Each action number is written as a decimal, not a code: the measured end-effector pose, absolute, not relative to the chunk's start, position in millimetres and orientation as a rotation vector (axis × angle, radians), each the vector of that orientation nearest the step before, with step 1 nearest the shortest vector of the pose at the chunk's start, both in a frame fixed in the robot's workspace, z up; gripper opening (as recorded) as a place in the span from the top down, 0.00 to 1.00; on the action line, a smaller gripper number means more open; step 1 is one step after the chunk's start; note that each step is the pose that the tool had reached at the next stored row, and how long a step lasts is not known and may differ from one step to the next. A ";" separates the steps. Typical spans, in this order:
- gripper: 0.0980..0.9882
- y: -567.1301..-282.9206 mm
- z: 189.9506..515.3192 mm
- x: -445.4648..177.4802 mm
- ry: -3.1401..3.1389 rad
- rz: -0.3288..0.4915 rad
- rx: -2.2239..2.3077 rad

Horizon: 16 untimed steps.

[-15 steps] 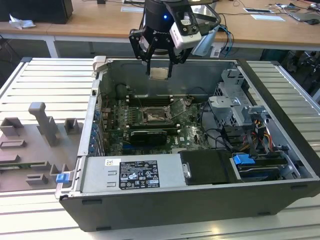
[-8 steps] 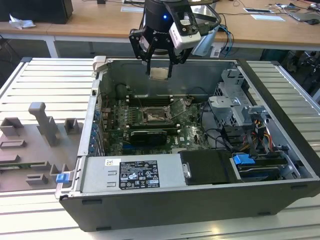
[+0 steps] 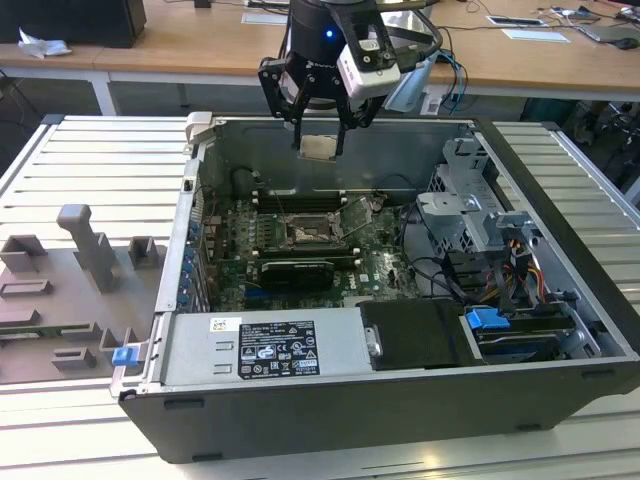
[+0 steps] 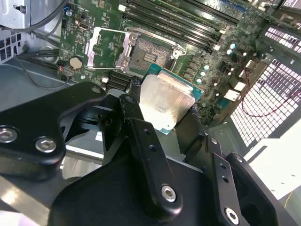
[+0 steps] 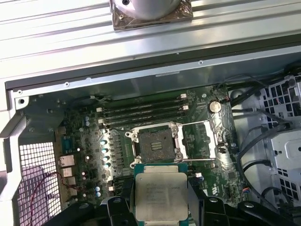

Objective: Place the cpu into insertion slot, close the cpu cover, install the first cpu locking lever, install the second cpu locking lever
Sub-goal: 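Place the cpu into insertion slot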

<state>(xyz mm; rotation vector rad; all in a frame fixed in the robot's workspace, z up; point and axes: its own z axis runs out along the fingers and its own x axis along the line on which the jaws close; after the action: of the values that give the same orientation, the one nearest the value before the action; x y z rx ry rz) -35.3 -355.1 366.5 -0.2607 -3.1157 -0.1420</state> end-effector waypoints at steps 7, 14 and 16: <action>0.50 -355.1 366.5 -35.3 -3.114 -0.142 -0.281; 0.50 -355.1 366.5 -35.3 -3.113 -0.142 -0.302; 0.50 -355.1 366.5 -35.3 -3.113 -0.142 -0.309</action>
<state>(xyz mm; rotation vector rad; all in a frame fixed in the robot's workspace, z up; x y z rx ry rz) -35.3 -355.1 366.5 -0.3087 -3.1126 -0.1423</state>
